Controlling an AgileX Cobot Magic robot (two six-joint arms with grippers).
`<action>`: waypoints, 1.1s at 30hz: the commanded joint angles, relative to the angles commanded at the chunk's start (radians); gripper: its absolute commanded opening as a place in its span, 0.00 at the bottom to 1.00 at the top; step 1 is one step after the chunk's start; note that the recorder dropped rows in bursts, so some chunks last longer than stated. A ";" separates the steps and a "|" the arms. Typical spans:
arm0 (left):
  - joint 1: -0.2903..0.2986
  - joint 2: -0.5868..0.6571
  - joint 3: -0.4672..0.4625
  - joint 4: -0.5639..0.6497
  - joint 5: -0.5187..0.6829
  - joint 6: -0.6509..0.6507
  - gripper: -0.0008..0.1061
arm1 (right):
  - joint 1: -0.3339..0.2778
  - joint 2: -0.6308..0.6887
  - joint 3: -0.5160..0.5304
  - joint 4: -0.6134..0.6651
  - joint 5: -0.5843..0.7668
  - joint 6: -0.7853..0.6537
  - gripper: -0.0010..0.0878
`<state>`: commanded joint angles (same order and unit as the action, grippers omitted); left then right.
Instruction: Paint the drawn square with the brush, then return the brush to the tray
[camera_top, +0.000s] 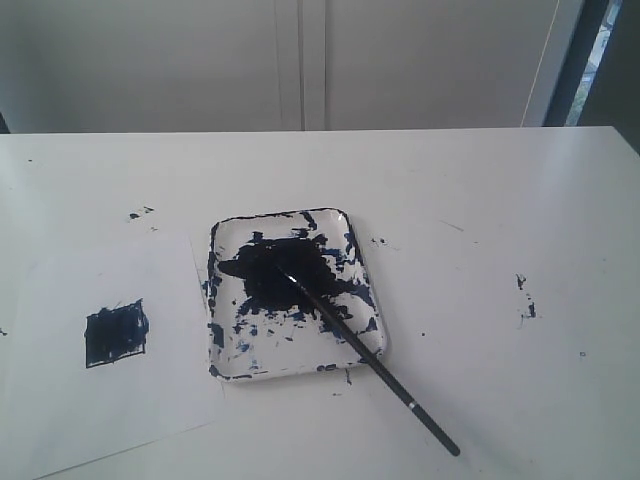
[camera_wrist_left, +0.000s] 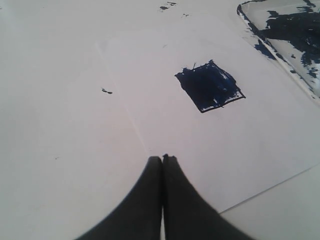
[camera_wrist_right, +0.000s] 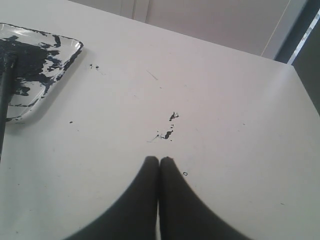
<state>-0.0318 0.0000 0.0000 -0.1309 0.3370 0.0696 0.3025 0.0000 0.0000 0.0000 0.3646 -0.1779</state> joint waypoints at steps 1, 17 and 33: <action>0.000 0.000 0.000 0.000 0.000 0.000 0.01 | 0.000 0.000 0.000 0.000 0.000 0.000 0.01; 0.062 0.000 0.000 0.000 0.000 0.000 0.01 | 0.000 0.000 0.000 0.000 0.000 0.000 0.01; 0.062 0.000 0.000 0.000 0.000 0.000 0.01 | 0.000 0.000 0.000 0.000 0.000 0.000 0.01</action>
<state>0.0298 0.0000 0.0000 -0.1309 0.3370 0.0696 0.3025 0.0000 0.0000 0.0000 0.3646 -0.1779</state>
